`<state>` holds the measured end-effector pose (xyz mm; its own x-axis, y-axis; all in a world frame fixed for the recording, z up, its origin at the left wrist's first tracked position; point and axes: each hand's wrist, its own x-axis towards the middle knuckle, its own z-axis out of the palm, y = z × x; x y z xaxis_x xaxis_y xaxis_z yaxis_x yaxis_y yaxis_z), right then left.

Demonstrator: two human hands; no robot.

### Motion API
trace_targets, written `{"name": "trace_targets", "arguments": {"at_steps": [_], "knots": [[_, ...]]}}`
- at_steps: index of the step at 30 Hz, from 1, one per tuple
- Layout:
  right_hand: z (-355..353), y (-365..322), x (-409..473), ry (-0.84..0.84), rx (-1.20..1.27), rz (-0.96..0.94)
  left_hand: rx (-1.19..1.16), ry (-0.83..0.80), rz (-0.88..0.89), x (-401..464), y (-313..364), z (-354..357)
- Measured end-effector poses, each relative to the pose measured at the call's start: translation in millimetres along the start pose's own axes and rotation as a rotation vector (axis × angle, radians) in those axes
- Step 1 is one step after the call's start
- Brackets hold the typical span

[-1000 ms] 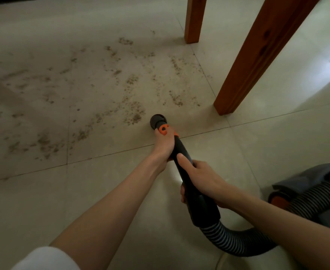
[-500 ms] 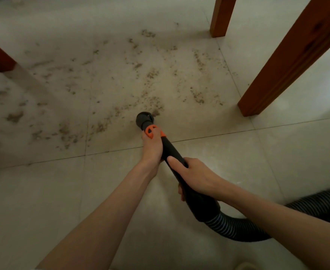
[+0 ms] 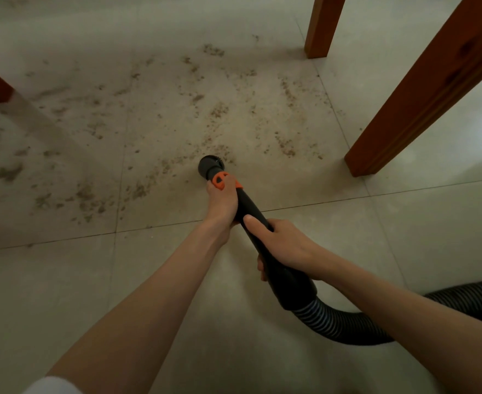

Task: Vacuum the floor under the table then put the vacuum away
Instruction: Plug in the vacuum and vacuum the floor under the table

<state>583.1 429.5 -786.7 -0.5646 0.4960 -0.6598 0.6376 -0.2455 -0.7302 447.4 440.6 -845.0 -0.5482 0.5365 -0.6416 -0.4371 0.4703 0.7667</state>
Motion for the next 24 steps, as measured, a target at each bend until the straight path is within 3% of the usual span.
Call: {"name": "trace_targets", "arguments": {"at_steps": [7, 24], "knots": [[-3, 0, 9, 0.002, 0.032, -0.018, 0.039, -0.013, 0.020, 11, 5, 3], [-18, 9, 2, 0.213, 0.258, 0.021, 0.112, -0.257, 0.007, 4, 22, 54]]}}
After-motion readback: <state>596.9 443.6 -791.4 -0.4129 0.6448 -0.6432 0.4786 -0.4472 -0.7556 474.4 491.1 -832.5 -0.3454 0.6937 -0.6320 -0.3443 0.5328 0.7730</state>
